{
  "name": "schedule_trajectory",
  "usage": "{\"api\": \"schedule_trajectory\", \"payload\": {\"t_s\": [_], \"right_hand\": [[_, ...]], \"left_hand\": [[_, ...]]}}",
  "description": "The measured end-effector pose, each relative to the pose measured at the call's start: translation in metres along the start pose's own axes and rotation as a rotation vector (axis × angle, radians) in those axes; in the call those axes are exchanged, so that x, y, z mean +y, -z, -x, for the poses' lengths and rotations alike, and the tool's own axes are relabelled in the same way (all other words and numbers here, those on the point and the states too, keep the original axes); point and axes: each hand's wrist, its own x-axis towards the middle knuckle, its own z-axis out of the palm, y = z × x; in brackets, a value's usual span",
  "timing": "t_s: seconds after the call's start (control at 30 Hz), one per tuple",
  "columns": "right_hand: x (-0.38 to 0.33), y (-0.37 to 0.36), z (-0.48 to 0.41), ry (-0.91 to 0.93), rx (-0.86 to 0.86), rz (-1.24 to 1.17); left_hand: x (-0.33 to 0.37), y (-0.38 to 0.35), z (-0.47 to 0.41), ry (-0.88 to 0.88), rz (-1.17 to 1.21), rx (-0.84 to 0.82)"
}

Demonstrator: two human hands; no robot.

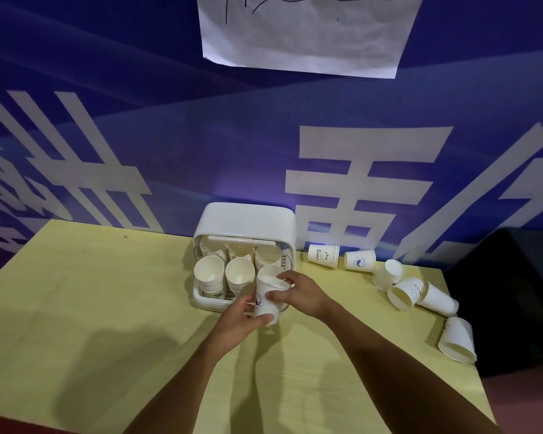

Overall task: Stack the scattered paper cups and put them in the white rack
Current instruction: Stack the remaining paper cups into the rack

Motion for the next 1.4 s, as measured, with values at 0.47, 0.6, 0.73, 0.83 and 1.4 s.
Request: {"api": "schedule_trajectory", "payload": {"t_s": [0.47,0.6,0.73,0.83,1.4], "right_hand": [[-0.011,-0.01,-0.011,0.117,0.346,0.18],[-0.005,-0.014,-0.013,0.078,0.331,0.196],[0.002,-0.008,-0.011,0.041,0.343,0.206],[0.013,0.002,-0.004,-0.009,0.362,0.203],[0.086,0.1,0.021,-0.224,0.486,0.149]], "left_hand": [[-0.021,0.007,-0.011,0.091,-0.165,0.007],[-0.019,0.013,-0.011,0.098,-0.188,0.013],[-0.018,0.014,-0.013,0.111,-0.218,0.004],[-0.015,0.003,-0.018,0.116,-0.229,-0.037],[0.072,-0.11,-0.075,-0.003,-0.48,-0.296]]}}
